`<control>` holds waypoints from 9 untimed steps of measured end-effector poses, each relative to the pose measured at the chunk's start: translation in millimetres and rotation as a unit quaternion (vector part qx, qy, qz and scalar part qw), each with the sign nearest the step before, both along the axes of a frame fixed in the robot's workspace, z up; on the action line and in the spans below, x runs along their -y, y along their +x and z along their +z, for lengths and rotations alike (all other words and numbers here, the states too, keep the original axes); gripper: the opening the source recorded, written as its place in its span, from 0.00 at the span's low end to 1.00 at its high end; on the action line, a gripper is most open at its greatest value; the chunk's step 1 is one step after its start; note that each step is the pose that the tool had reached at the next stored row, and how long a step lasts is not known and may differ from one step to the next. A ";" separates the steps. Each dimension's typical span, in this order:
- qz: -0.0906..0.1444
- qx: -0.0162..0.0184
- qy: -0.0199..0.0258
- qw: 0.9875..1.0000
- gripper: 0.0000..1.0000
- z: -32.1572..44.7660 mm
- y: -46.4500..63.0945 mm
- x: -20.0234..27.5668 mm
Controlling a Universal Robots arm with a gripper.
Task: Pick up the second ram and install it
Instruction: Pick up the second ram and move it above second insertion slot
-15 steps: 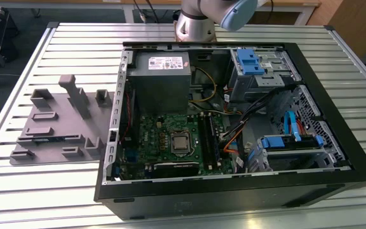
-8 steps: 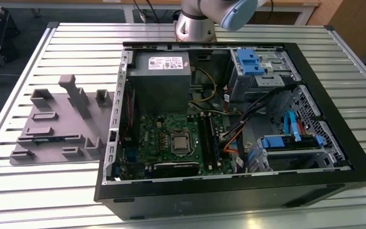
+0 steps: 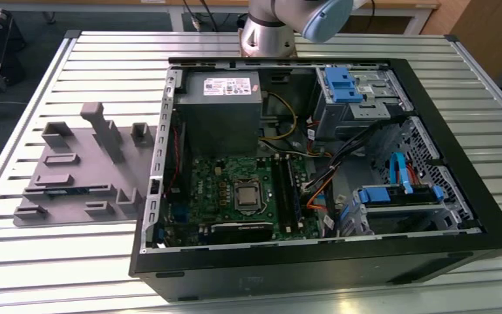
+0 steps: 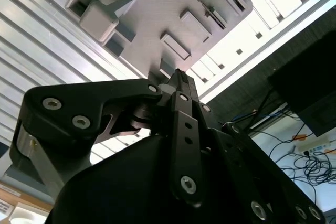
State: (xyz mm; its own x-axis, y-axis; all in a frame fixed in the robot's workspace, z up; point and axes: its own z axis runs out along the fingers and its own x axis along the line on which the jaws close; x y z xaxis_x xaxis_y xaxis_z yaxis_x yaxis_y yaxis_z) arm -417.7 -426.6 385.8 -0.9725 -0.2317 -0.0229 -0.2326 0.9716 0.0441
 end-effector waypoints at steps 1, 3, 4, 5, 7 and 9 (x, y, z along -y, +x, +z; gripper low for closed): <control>0.001 0.000 0.000 1.000 0.11 0.0 0.0 0.0; 0.002 0.000 0.000 1.000 0.11 0.0 0.0 0.0; 0.003 0.000 0.000 1.000 0.11 0.0 0.0 0.0; 0.004 0.000 0.000 1.000 0.11 0.0 0.0 0.0; 0.006 0.000 0.000 1.000 0.11 0.0 0.0 0.0; 0.007 0.000 0.000 1.000 0.11 0.0 0.0 0.0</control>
